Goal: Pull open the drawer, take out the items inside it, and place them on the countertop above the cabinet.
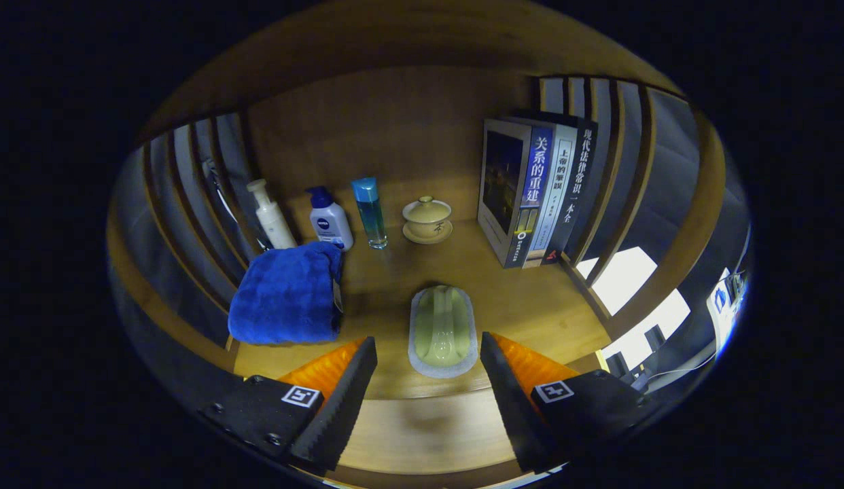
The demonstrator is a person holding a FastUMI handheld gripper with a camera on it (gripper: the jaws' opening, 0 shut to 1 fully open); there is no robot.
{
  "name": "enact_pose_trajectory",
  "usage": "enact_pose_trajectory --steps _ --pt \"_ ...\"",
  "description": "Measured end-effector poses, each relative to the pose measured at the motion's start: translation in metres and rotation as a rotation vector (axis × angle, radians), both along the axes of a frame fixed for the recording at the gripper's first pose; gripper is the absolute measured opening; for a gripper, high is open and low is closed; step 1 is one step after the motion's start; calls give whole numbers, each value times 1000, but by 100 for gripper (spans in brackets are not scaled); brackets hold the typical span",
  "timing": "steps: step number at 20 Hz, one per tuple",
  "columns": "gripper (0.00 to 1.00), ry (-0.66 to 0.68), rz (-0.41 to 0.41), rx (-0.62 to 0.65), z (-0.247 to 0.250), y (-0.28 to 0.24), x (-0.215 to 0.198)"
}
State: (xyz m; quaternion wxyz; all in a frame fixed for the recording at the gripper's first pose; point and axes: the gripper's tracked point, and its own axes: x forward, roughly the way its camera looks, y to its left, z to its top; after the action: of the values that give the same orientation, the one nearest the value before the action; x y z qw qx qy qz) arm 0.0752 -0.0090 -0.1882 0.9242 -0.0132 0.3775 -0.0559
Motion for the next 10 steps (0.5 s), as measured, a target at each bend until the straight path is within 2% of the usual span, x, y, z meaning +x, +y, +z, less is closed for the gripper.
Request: enact_pose_trajectory --steps 10 --pt "99 -219 76 -18 22 -1 -96"
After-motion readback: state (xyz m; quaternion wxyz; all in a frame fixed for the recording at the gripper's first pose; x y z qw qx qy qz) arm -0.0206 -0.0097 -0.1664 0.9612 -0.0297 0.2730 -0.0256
